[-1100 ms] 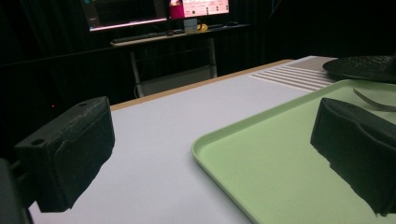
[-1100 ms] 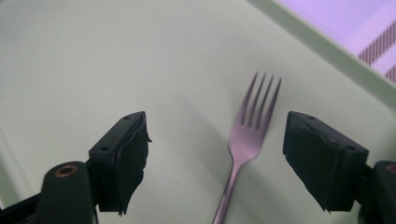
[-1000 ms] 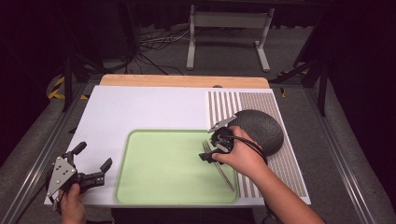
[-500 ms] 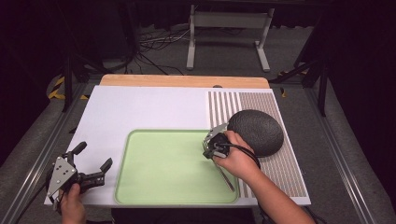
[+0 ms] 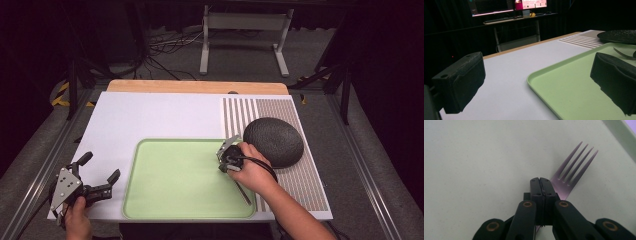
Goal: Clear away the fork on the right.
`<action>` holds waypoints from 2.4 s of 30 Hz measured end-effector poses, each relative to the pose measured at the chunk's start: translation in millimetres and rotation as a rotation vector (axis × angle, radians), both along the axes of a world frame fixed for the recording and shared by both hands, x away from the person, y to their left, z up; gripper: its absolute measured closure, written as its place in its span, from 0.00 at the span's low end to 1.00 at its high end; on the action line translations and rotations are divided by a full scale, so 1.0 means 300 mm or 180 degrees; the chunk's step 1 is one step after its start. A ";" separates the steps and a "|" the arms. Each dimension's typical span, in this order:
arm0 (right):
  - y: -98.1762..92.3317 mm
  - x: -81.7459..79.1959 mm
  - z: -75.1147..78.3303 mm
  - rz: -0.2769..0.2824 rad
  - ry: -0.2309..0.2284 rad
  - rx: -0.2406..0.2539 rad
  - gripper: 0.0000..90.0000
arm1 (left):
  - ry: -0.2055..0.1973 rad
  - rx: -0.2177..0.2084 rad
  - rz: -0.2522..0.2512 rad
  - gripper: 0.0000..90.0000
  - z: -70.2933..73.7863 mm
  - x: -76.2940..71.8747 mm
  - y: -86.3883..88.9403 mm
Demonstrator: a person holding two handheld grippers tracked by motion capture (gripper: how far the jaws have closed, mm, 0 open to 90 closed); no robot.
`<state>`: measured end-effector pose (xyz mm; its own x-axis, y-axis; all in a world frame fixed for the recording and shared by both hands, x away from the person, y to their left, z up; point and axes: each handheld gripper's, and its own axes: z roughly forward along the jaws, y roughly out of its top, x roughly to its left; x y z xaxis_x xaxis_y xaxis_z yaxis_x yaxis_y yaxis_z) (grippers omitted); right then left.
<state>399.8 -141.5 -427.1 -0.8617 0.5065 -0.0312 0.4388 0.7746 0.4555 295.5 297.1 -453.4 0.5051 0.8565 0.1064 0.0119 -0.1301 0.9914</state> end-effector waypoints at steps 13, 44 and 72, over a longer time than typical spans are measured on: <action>-0.034 0.018 -0.003 -0.0185 -0.0056 -0.0048 1.00 | 0.0000 0.0000 -0.0001 0.00 0.000 0.000 0.000; -0.142 0.038 -0.001 -0.0638 -0.0066 -0.0016 1.00 | -0.0003 -0.0009 -0.0007 0.00 -0.001 0.001 0.000; -0.184 -0.018 0.157 -0.0305 -0.0600 0.0783 0.15 | -0.0002 -0.0001 -0.0008 0.00 0.000 -0.002 -0.001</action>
